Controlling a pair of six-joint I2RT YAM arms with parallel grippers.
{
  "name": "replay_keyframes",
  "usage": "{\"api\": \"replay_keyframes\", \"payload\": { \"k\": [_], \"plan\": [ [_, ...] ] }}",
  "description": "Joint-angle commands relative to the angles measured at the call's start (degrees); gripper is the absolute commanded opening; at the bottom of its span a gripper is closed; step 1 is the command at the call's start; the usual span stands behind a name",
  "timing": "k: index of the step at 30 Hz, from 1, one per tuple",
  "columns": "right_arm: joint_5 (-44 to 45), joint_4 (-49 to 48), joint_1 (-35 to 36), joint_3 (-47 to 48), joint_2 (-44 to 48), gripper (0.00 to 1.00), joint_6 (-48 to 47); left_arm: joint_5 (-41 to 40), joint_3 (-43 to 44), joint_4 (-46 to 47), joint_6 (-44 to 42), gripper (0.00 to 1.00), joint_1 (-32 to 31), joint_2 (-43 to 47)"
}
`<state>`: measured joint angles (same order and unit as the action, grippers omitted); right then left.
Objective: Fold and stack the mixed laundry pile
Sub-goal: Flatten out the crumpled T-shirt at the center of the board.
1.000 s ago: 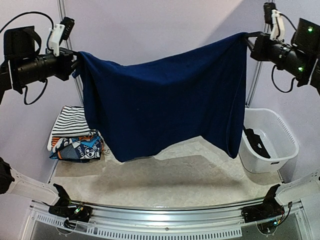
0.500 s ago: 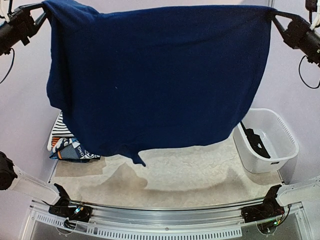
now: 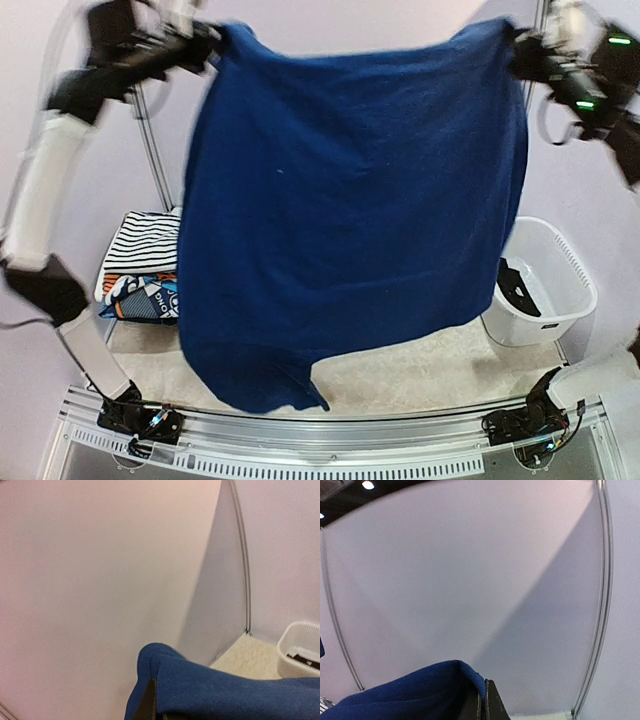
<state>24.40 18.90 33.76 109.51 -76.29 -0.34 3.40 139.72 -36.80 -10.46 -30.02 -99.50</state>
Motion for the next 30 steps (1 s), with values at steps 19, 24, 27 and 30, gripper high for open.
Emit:
{"api": "replay_keyframes", "payload": {
  "k": [19,24,27,30],
  "plan": [
    [-18.01,22.05,-15.55,14.64,-47.56,0.91,17.73,-10.25,-7.6,-13.99,19.66,1.0,4.12,-29.81],
    [-29.89,12.99,-13.66,-0.51,-41.31,0.85,19.05,-9.11,-24.82,-13.65,22.21,0.97,-0.53,-20.56],
    [-33.83,10.77,-11.92,-4.32,-40.2,0.81,18.98,-7.54,-34.79,-12.47,24.21,0.94,-2.71,-16.23],
    [-38.66,10.21,-10.39,-3.67,-42.49,0.76,20.07,-6.69,-41.91,-11.47,26.55,0.92,-4.69,-13.48]
  ]
}}
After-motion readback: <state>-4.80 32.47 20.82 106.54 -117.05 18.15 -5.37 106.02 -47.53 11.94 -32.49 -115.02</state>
